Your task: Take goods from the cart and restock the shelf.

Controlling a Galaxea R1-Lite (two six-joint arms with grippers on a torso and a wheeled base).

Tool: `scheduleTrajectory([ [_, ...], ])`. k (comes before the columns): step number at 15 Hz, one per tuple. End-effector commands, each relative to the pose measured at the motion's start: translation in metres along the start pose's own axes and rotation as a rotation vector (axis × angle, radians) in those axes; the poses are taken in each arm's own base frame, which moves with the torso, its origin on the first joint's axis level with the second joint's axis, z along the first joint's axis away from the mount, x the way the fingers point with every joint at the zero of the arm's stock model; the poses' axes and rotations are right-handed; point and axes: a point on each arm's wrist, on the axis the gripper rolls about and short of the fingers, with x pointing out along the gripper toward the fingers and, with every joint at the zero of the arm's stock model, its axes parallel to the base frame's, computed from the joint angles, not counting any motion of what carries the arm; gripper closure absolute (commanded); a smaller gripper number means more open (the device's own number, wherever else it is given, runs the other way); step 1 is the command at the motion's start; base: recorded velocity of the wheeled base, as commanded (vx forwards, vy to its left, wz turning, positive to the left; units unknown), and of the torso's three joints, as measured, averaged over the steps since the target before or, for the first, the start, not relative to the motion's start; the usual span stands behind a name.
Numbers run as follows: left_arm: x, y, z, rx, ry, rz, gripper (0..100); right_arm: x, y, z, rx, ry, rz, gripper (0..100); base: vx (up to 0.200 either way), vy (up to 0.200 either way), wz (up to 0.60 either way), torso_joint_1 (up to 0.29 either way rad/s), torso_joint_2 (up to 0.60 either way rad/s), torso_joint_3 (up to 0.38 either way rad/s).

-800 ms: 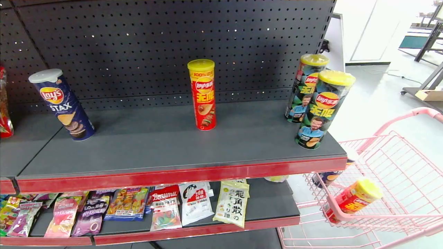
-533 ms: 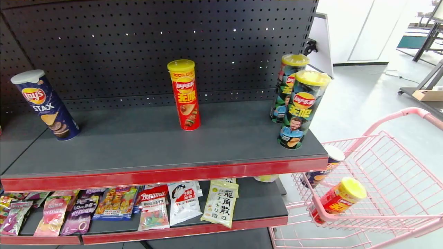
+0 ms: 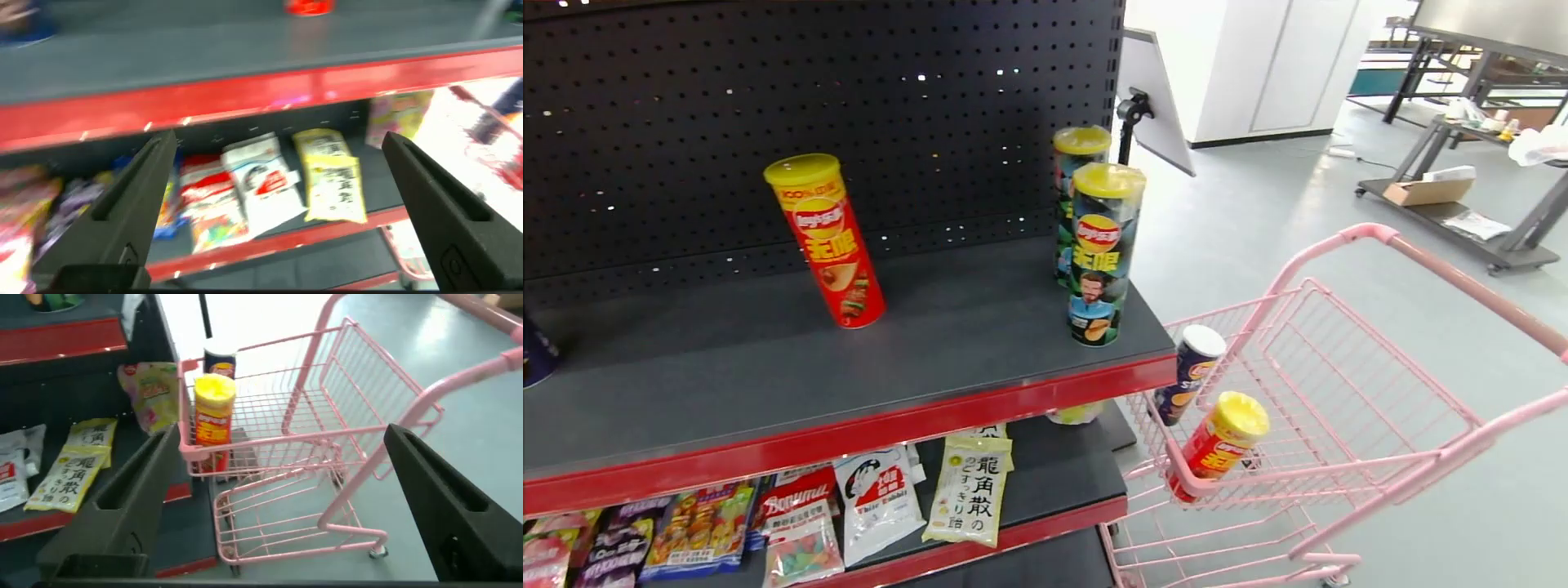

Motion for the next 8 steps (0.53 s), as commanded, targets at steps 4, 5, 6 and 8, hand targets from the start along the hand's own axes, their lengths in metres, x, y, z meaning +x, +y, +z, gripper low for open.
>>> scheduleTrajectory([
  [4, 0.0000, 0.0000, 0.0001, 0.000, 0.000, 0.000, 0, 0.0000, 0.0000, -0.0002, -0.001, 0.001, 0.003, 0, 0.000, 0.000, 0.00, 0.000, 0.00, 0.000],
  [5, 0.0000, 0.0000, 0.0001, 0.000, 0.000, 0.000, 0, 0.0000, 0.0000, -0.0002, 0.000, 0.001, 0.003, 0, 0.000, 0.000, 0.00, 0.000, 0.00, 0.000],
  [6, 0.0001, 0.0000, -0.0003, 0.000, 0.001, 0.000, 0, 0.0000, 0.0000, 0.0000, 0.003, -0.001, 0.003, 0, 0.000, 0.000, 0.00, 0.000, 0.00, 0.000],
  [8, 0.0000, 0.0000, 0.0001, 0.000, 0.000, 0.000, 0, 0.0000, 0.0000, 0.0000, 0.003, -0.001, 0.003, 0, 0.000, 0.000, 0.00, -0.112, 0.25, 0.141],
])
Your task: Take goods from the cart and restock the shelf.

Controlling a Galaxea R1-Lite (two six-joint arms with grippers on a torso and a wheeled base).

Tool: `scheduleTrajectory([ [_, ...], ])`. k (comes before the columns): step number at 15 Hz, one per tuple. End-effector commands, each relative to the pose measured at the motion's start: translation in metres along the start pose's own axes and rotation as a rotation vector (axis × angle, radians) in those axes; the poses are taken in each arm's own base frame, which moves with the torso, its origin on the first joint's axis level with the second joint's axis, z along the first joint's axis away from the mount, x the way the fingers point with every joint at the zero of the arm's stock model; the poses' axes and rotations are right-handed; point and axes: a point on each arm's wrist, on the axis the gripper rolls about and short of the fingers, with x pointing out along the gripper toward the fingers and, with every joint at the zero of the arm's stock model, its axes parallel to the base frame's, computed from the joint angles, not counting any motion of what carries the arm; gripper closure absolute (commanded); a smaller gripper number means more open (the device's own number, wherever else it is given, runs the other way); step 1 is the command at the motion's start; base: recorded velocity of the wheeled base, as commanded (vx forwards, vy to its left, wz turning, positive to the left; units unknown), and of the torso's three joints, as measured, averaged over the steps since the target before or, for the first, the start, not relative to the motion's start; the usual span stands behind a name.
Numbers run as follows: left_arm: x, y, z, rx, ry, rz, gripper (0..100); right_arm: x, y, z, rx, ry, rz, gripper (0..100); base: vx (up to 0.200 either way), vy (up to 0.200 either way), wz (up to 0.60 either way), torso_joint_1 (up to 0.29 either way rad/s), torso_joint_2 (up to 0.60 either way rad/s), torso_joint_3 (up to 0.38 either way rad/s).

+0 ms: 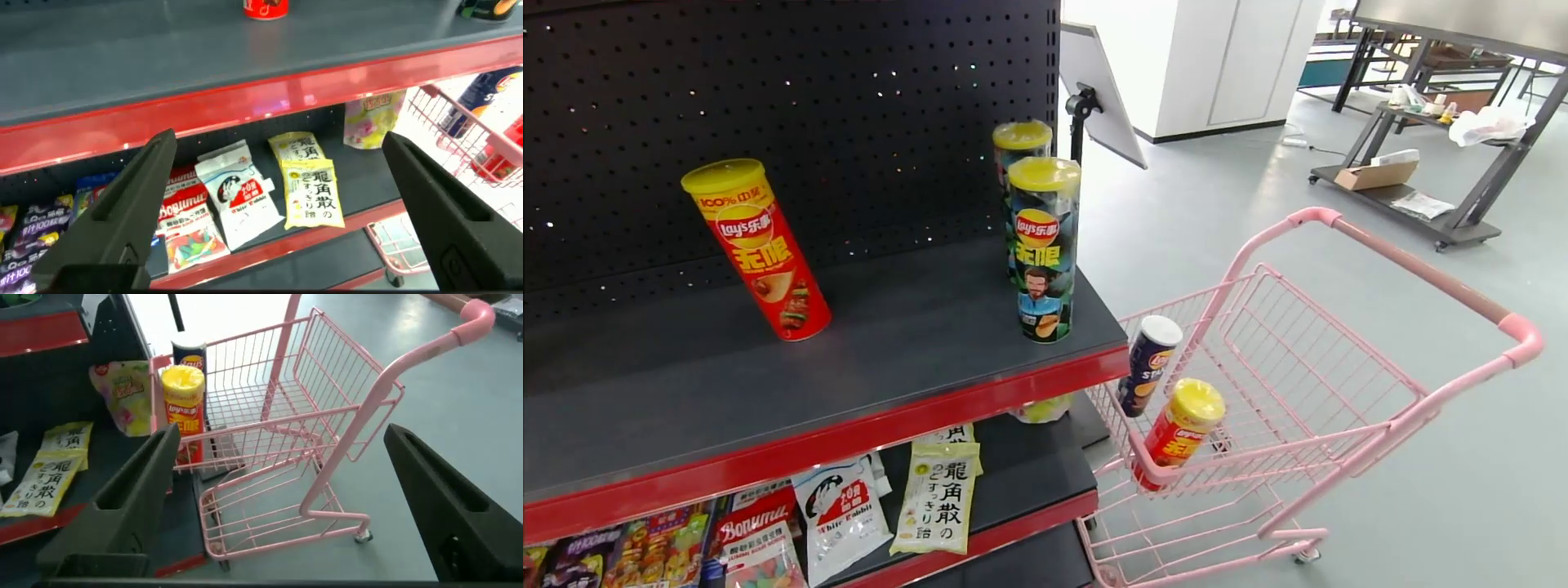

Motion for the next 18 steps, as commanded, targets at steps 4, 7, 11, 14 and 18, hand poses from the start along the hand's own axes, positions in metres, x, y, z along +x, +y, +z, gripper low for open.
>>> scheduleTrajectory([
  [4, 0.0000, 0.0000, 0.0000, -0.002, 0.001, 0.000, 0, 0.0000, 0.0000, 0.0000, 0.003, 0.000, -0.001, 0, 0.000, 0.000, 0.00, -0.148, 0.36, 0.207],
  [7, 0.0000, 0.0000, 0.0000, -0.005, 0.001, 0.000, 0, 0.0000, 0.0000, 0.0000, 0.006, 0.000, -0.001, 0, 0.000, 0.000, 0.00, -0.147, 0.37, 0.227],
  [11, 0.0000, 0.0000, 0.0000, -0.002, 0.001, 0.000, 0, 0.0000, 0.0000, 0.0000, 0.004, 0.000, -0.001, 0, 0.000, 0.000, 0.00, -0.176, 0.44, 0.270],
  [14, 0.0000, 0.0000, 0.0000, -0.002, 0.001, 0.000, 0, 0.0000, 0.0000, 0.0000, 0.000, 0.000, -0.001, 0, 0.000, 0.000, 0.00, -0.201, 0.54, 0.334],
  [18, 0.0000, 0.0000, 0.0000, -0.002, 0.001, 0.000, 0, 0.0000, 0.0000, 0.0000, -0.002, 0.000, -0.001, 0, 0.000, 0.000, 0.00, -0.185, 0.54, 0.348],
])
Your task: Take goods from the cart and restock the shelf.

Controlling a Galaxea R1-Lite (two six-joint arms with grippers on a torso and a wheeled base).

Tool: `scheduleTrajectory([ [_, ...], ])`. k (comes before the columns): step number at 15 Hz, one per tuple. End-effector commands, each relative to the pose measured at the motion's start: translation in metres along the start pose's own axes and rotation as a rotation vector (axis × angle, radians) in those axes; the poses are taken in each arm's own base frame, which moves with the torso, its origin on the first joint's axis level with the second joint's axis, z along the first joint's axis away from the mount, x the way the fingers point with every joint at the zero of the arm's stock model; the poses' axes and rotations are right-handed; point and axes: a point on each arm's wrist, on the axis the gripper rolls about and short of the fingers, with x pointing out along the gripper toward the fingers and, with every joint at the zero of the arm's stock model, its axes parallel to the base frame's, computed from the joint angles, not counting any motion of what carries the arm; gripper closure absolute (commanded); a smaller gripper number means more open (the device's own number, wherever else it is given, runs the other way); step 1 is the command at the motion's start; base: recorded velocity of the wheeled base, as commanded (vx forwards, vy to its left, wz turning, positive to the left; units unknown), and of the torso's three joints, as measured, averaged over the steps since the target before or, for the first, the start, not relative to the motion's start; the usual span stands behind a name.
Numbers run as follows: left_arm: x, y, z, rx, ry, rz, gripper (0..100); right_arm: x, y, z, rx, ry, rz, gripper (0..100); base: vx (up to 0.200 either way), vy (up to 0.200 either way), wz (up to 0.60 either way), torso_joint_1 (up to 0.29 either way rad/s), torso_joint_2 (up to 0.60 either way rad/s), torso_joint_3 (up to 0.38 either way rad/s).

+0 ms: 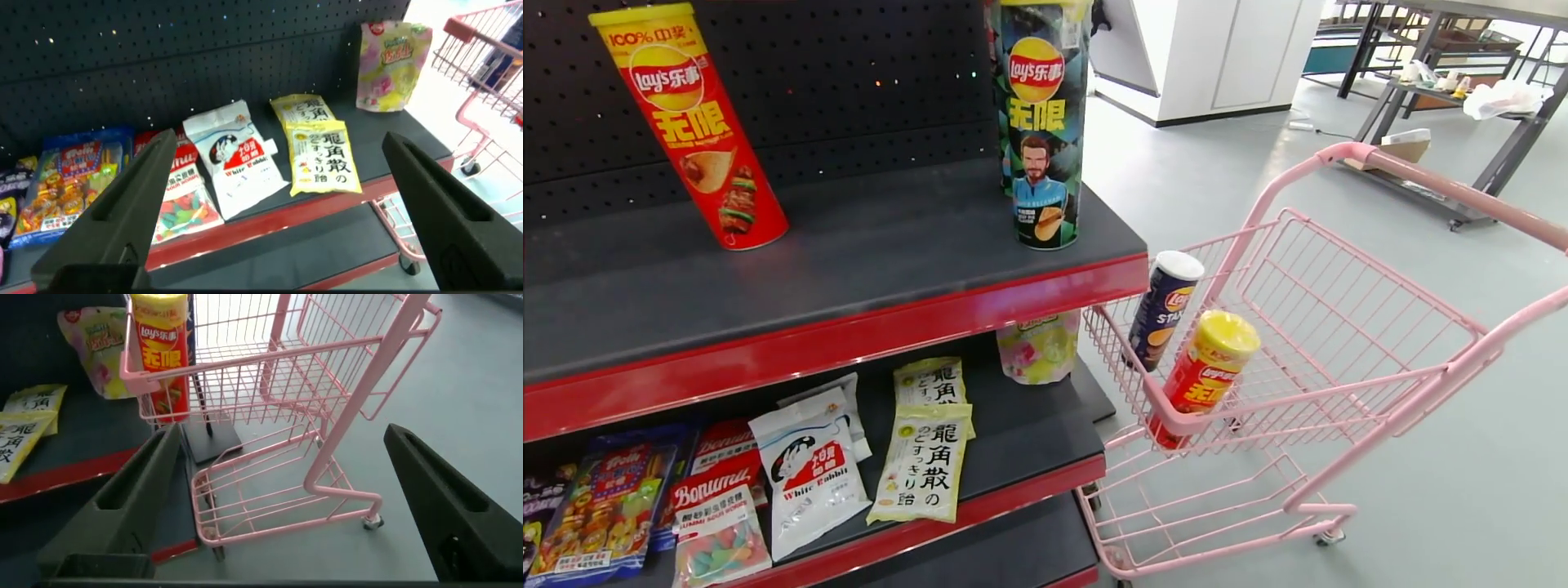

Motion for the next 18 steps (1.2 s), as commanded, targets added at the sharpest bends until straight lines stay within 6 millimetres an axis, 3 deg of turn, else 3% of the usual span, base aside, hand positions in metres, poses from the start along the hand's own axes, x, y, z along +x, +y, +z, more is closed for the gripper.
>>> scheduleTrajectory([
  [1, 0.000, 0.000, 0.000, -0.001, 0.002, 0.000, 0, 0.000, 0.000, 0.000, -0.001, 0.000, 0.001, 0, 0.000, 0.000, 0.00, -0.163, 0.52, 0.354],
  [6, 0.000, 0.000, 0.000, -0.001, 0.002, 0.000, 0, 0.006, 0.000, 0.004, -0.017, 0.078, 0.012, 0, 0.000, 0.000, 0.00, -0.084, 0.29, 0.198],
  [7, 0.000, 0.000, 0.000, 0.001, 0.002, 0.000, 0, 0.009, 0.001, 0.049, -0.004, 0.048, 0.070, 0, 0.000, 0.000, 0.00, 0.000, 0.00, 0.000],
  [8, 0.000, 0.000, 0.000, 0.001, 0.002, 0.000, 0, 0.040, 0.003, 0.114, 0.106, 0.095, 0.100, 0, 0.000, 0.000, 0.00, 0.000, 0.00, 0.000],
  [9, 0.000, 0.000, 0.000, 0.001, 0.002, 0.000, 0, 0.066, 0.006, 0.153, 0.198, 0.106, 0.129, 0, 0.000, 0.000, 0.00, 0.000, 0.00, 0.000],
  [10, 0.000, 0.000, 0.000, 0.001, 0.002, -0.001, 0, 0.088, 0.012, 0.166, 0.151, 0.148, 0.223, 0, 0.000, 0.000, 0.00, 0.000, 0.00, 0.000],
  [11, 0.000, 0.000, 0.000, 0.002, 0.002, -0.001, 0, 0.103, 0.018, 0.163, 0.109, 0.185, 0.305, 0, 0.000, 0.000, 0.00, 0.000, 0.00, 0.000],
  [15, 0.000, 0.000, 0.000, 0.001, 0.002, -0.001, 0, 0.210, 0.044, 0.107, 0.101, 0.380, 0.372, 0, 0.000, 0.000, 0.00, 0.000, 0.00, 0.000],
  [18, 0.000, 0.000, 0.000, 0.001, 0.002, -0.001, 0, 0.261, 0.055, 0.080, 0.105, 0.360, 0.378, 0, 0.000, 0.000, 0.00, 0.000, 0.00, 0.000],
])
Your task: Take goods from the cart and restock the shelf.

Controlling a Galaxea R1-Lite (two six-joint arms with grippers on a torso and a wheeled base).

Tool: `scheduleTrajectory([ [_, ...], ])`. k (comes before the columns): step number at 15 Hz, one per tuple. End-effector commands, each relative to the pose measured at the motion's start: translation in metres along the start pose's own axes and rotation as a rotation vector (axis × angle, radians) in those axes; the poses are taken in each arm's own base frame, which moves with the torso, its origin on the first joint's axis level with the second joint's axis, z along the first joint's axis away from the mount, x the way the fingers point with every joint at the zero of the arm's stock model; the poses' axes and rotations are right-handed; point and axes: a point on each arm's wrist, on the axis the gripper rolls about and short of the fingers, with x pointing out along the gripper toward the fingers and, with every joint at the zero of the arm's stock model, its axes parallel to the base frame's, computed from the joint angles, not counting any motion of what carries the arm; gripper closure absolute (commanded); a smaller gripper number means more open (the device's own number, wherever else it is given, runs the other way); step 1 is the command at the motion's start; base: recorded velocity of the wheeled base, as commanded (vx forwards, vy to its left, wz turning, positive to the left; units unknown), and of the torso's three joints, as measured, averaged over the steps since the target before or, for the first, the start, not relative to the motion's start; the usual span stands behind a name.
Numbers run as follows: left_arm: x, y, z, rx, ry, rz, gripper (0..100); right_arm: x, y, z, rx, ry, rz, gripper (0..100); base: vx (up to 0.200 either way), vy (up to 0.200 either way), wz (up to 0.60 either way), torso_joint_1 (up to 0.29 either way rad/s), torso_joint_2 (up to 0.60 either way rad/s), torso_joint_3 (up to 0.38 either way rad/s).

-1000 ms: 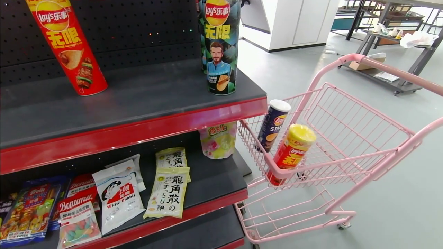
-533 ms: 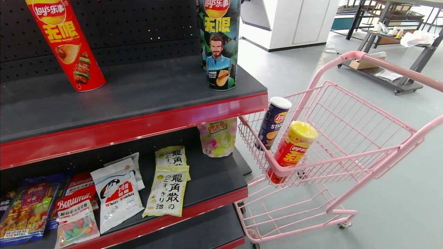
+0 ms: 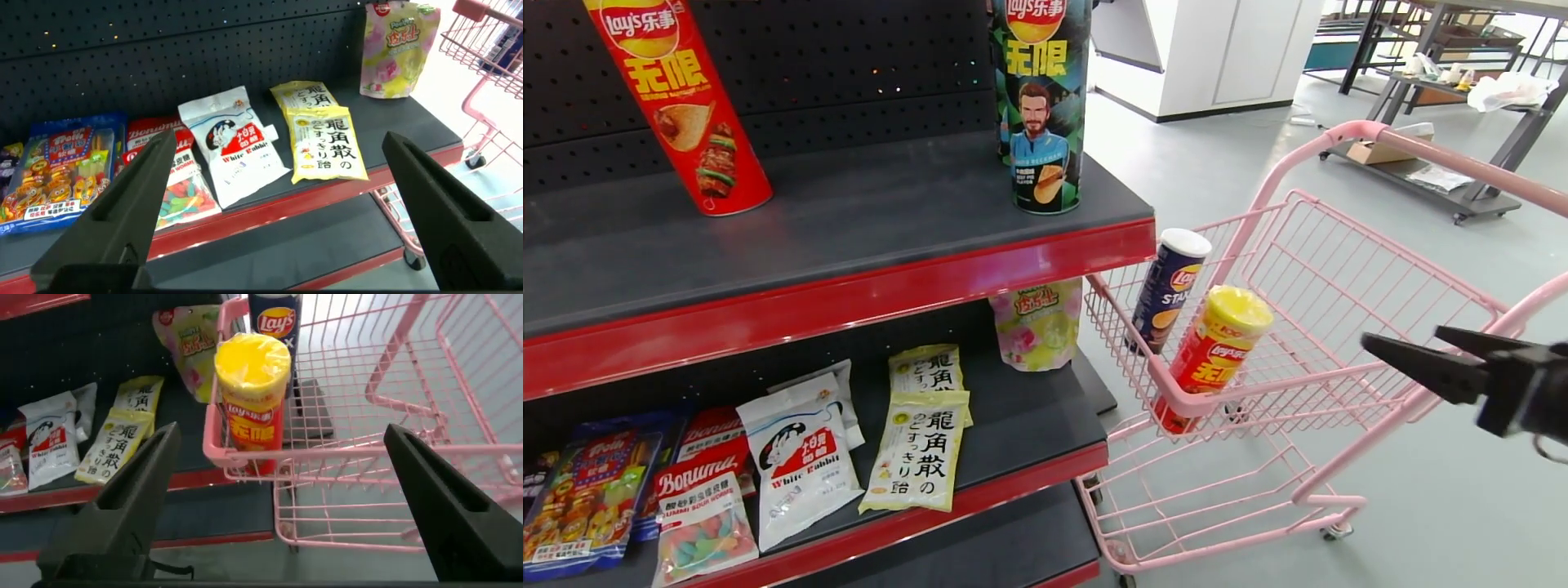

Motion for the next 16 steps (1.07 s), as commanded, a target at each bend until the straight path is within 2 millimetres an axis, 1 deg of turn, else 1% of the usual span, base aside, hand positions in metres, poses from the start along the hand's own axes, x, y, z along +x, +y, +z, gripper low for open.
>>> scheduleTrajectory([
  [1, 0.000, 0.000, 0.000, -0.001, 0.001, 0.000, 0, 0.098, -0.009, -0.037, 0.022, 0.154, 0.051, 0, 0.000, 0.000, 0.00, 0.000, 0.00, 0.000],
  [2, 0.000, 0.000, 0.000, -0.001, 0.001, 0.002, 0, 0.108, -0.009, -0.041, 0.026, 0.175, 0.059, 0, 0.000, 0.000, 0.00, 0.000, 0.00, 0.000],
  [5, 0.000, 0.000, 0.000, 0.002, 0.001, 0.000, 0, 0.120, -0.008, -0.045, 0.034, 0.196, 0.066, 0, 0.000, 0.000, 0.00, 0.000, 0.00, 0.000],
  [8, 0.000, 0.000, 0.000, 0.001, 0.001, 0.002, 0, 0.132, -0.004, -0.046, 0.059, 0.204, 0.083, 0, 0.000, 0.000, 0.00, 0.000, 0.00, 0.000],
  [14, 0.000, 0.000, 0.000, 0.001, -0.001, 0.000, 0, 0.163, -0.006, -0.048, 0.089, 0.188, 0.085, 0, 0.000, 0.000, 0.00, 0.000, 0.00, 0.000],
  [16, 0.000, 0.000, 0.000, 0.001, -0.001, 0.000, 0, 0.172, -0.003, -0.053, 0.106, 0.203, 0.093, 0, 0.000, 0.000, 0.00, 0.000, 0.00, 0.000],
])
